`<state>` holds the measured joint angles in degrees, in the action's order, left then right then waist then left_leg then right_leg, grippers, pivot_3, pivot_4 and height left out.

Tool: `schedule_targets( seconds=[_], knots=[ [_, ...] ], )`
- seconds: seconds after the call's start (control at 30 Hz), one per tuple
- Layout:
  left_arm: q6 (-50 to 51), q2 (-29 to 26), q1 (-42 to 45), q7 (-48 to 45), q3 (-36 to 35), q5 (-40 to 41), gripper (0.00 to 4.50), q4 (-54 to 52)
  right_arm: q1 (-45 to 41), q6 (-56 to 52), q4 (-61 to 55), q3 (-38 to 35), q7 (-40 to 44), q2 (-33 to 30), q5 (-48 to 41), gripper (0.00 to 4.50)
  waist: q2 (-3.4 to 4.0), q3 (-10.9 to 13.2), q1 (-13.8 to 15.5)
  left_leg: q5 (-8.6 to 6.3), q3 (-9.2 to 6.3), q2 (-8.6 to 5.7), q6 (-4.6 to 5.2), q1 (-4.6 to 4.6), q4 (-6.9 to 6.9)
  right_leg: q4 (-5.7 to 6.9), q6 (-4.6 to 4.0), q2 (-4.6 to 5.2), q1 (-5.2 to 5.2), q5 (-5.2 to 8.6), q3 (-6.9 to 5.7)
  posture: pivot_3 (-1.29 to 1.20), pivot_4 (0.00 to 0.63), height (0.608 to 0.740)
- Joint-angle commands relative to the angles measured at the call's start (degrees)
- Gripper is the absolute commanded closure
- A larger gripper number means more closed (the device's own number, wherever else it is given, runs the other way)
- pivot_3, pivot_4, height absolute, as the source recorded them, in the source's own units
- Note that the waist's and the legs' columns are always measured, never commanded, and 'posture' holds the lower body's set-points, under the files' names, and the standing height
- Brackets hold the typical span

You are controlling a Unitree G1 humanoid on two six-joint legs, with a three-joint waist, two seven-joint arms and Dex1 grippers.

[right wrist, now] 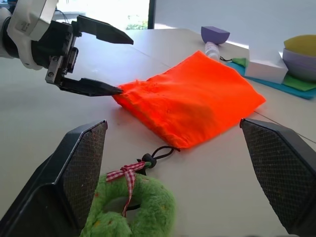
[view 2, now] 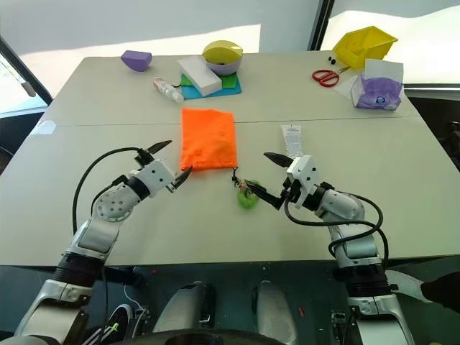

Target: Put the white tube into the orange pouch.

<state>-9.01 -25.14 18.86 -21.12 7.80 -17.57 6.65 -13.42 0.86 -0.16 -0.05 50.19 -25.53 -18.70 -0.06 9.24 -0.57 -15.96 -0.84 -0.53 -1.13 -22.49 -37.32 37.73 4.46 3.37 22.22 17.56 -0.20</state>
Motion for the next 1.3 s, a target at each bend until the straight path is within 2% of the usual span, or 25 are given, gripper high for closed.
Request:
schedule_targets(
  seconds=[0.03,0.17,0.27,0.37,0.6,1.03,1.13,1.3],
  knots=[
    [-0.4,1.5,0.8,-1.8,0.7,2.9,0.03,-0.9,-0.7,1.4,-1.4,-1.4,-0.4,-0.7,0.0,0.00,0.00,0.0,0.0,0.02,0.02,0.00,0.00,0.01,-0.01,0.06,0.00,0.00,0.01,0.00,0.01,0.00,0.150,0.740],
    [-3.1,-0.1,-0.3,-4.5,-1.4,6.8,0.03,-2.9,-0.4,1.7,-0.9,-1.3,-0.5,-0.8,0.0,0.00,-0.06,0.0,-0.1,0.06,0.02,0.00,-0.03,0.05,-0.04,0.22,0.00,-0.01,0.06,0.00,0.04,0.00,0.150,0.740],
    [-6.0,-2.4,-1.2,-5.4,-0.8,6.1,0.03,-1.9,0.1,2.1,-1.1,-0.8,-0.6,-0.4,0.5,0.00,-0.08,0.0,-0.1,0.11,0.02,0.03,-0.04,0.09,-0.04,0.32,0.00,-0.04,0.08,0.00,0.04,0.00,0.150,0.740],
    [-4.6,-2.8,-0.8,-4.0,1.4,2.6,0.03,1.5,-0.6,2.3,-0.9,-0.3,-1.0,0.0,1.1,0.00,-0.08,0.0,-0.1,0.14,0.02,0.02,-0.01,0.11,-0.06,0.34,-0.01,-0.03,0.04,0.00,0.04,0.00,0.150,0.740],
    [-4.7,-0.1,2.7,3.5,2.8,-3.3,0.03,6.1,-1.8,2.7,0.1,0.2,-0.8,0.0,1.5,0.00,-0.17,0.1,0.1,0.15,0.04,0.01,0.01,0.07,-0.26,0.39,0.04,-0.02,0.01,-0.02,0.04,0.00,0.150,0.740],
    [-4.8,0.5,3.8,7.1,1.8,-3.3,0.03,8.8,-1.5,4.0,1.1,0.6,-0.9,0.1,2.0,0.00,-0.20,0.1,0.0,0.15,0.07,0.02,0.01,0.06,-0.30,0.41,0.05,-0.03,0.02,-0.03,0.06,0.00,0.150,0.740],
    [-4.7,1.2,4.4,7.0,2.3,-2.9,0.84,9.8,-1.4,4.0,1.0,0.6,-0.9,0.2,2.0,0.00,-0.20,0.1,0.0,0.15,0.07,0.02,0.01,0.06,-0.30,0.42,0.05,-0.03,0.03,-0.03,0.06,0.00,0.150,0.740],
    [-4.4,1.9,4.7,7.0,2.3,-2.6,3.40,10.6,-1.3,4.4,1.1,0.7,-1.9,0.3,3.1,0.00,-0.20,0.1,0.0,0.15,0.07,0.02,0.01,0.06,-0.31,0.42,0.06,-0.03,0.02,-0.04,0.06,0.00,0.150,0.740]
  ],
)
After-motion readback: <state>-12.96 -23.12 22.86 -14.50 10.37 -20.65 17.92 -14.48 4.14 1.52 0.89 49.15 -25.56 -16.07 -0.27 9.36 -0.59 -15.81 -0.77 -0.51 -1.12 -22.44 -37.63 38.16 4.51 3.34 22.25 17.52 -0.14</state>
